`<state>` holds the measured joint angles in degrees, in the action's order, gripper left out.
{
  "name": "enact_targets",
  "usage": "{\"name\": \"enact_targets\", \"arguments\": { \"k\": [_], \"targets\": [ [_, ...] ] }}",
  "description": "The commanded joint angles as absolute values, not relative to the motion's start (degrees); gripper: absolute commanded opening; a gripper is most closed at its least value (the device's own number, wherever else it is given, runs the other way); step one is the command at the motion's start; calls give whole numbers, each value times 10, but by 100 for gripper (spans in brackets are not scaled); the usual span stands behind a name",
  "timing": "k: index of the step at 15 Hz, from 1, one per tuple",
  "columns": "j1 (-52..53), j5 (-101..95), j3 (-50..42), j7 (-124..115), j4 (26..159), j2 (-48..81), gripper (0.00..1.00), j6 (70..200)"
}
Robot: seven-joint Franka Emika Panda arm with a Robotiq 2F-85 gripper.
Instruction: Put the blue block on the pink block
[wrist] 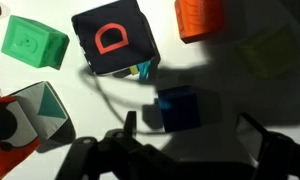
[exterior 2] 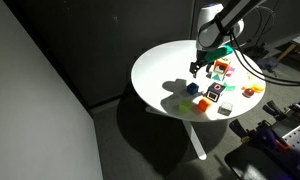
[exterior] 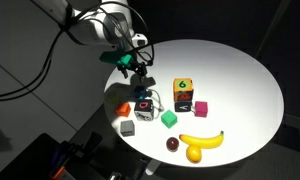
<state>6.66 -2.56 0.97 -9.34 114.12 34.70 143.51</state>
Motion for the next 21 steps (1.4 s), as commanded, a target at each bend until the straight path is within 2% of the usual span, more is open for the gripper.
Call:
{"name": "enact_targets", "arguments": {
  "k": [1,10,21],
  "targets": [
    [74,-40,-2,-87,1140,366,100,1460],
    [85,-52,-14,-78,1128,418,100,1533],
    [89,-46,-12,-75,1076,464,100,1538]
  ]
}}
